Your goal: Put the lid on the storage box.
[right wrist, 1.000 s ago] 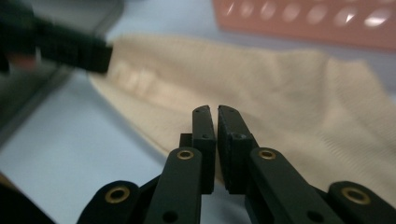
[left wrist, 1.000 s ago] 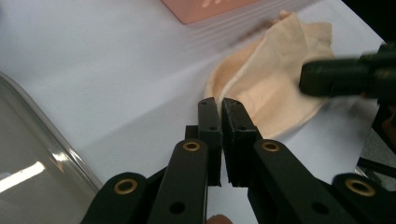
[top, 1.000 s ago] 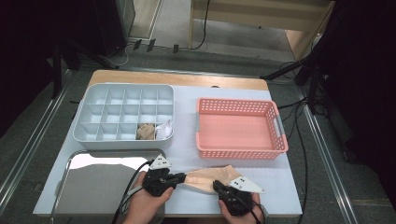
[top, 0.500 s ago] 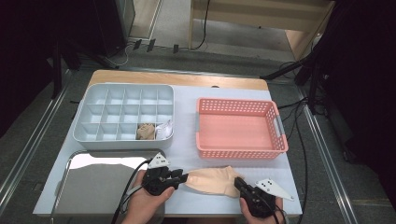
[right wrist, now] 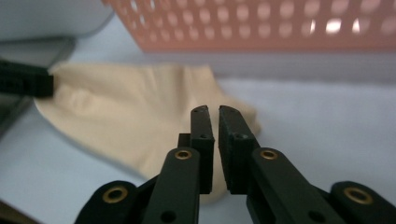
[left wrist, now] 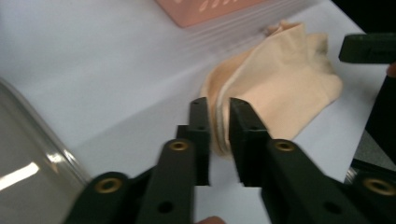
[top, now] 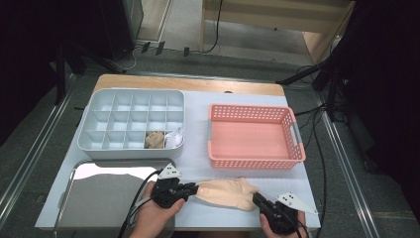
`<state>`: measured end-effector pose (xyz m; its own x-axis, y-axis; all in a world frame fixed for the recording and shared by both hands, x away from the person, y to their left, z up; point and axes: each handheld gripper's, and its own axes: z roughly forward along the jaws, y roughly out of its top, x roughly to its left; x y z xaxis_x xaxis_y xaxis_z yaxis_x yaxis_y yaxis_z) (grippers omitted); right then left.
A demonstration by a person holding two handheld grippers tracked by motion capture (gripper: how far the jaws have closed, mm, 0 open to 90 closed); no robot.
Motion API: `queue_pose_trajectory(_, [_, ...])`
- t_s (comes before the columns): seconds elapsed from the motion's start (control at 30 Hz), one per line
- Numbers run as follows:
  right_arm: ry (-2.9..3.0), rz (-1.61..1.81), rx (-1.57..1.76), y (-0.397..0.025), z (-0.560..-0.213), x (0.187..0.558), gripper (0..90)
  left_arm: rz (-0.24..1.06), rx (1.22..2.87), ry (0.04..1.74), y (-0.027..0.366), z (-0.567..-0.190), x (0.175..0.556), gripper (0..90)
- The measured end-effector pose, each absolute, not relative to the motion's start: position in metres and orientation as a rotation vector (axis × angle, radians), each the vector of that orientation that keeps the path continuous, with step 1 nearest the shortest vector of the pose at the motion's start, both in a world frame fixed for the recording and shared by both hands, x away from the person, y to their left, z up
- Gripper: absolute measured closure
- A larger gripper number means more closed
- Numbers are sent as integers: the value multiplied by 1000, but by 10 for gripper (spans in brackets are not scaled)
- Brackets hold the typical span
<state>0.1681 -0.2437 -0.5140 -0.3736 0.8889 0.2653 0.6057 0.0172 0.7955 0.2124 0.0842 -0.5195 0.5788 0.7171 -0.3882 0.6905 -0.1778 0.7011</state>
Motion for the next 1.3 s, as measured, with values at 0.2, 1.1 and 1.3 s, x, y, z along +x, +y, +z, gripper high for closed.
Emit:
queue_pose_trajectory(0.2, [2048,1308,1465,-220,-512,203,801,40,1890,1143,79,-517,220,700])
queue_pose_trajectory(1.1, [1952,1253,1598,-260,-516,182,754,72,1943,1103,80,-517,212,833])
queue_pose_trajectory(1.3, [1950,1307,1650,-262,-523,179,754,80,1952,1116,82,-520,212,900])
